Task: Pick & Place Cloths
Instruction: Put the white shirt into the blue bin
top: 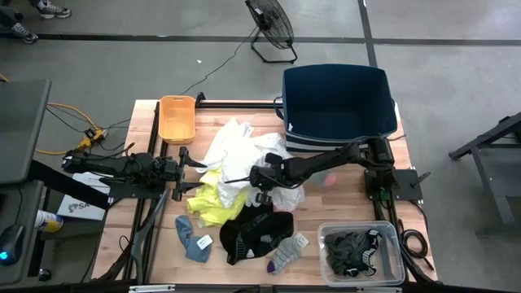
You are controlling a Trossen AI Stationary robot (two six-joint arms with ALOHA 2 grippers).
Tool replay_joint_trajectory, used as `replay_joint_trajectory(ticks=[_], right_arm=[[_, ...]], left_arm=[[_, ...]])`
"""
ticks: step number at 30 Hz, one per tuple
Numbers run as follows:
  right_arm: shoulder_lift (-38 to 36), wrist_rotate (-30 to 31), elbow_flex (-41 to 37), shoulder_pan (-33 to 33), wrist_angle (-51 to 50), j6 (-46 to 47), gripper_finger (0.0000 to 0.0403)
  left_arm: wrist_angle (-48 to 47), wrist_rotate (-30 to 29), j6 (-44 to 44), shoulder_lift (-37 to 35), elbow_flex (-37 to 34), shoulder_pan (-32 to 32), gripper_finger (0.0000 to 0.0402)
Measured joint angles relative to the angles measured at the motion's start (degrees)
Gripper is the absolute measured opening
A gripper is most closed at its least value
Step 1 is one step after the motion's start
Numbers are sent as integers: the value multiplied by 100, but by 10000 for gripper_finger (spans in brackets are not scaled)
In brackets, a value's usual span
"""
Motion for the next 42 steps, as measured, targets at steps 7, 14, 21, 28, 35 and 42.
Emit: replay_joint_trajectory(ticks=[7,14,21,28,35,42], right_arm=[[-107,622,702,201,-281,10,20],[-313,1354,1246,207,-951,140,20],[-709,1931,1646,168,-1210,147,20],[-1315,2377,1825,109,-1052,-57,20],[-1999,2473,1831,60,-301,-725,20],[-2498,2494,1831,57,919,-1794,20]], left_arm=[[2,0,0,0,0,-2,281],[2,-2,0,2,2,-1,281],[-5,0,0,-4,0,-2,281],[-6,7,0,37,0,-2,281],[-15,4,0,37,2,-2,281],[-20,4,0,37,2,-2,281]])
